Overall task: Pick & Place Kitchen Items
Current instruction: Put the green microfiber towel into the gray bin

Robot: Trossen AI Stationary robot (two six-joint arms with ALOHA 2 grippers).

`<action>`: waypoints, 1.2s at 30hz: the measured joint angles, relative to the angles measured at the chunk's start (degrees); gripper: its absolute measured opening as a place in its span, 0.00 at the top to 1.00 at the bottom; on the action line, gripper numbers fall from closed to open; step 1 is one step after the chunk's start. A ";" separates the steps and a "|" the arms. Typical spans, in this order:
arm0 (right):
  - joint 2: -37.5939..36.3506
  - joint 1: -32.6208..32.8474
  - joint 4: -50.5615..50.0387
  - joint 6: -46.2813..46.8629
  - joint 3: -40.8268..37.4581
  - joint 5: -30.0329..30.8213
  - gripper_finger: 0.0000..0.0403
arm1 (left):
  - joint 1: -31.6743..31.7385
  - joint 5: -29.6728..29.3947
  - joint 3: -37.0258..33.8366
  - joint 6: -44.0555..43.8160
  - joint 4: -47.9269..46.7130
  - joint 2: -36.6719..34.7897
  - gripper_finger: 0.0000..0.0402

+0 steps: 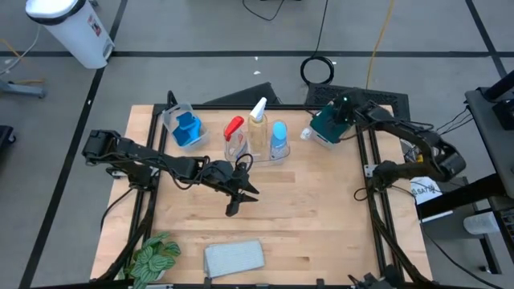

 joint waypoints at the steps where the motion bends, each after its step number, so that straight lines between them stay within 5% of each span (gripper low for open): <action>1: 0.92 0.00 0.19 -0.41 0.02 0.09 1.00 | -0.01 0.00 0.00 0.00 0.00 0.00 0.68; 16: 6.55 0.32 2.20 -3.66 0.00 8.73 0.98 | 0.01 0.00 0.00 0.00 0.00 0.00 0.68; 31: -8.29 6.19 2.30 0.10 0.00 8.49 0.57 | -0.01 -0.98 0.00 -0.02 -0.03 0.00 0.68; 36: -10.33 7.76 3.37 6.74 -0.30 -0.53 0.54 | -0.01 -1.01 0.00 -0.04 -0.02 0.00 0.68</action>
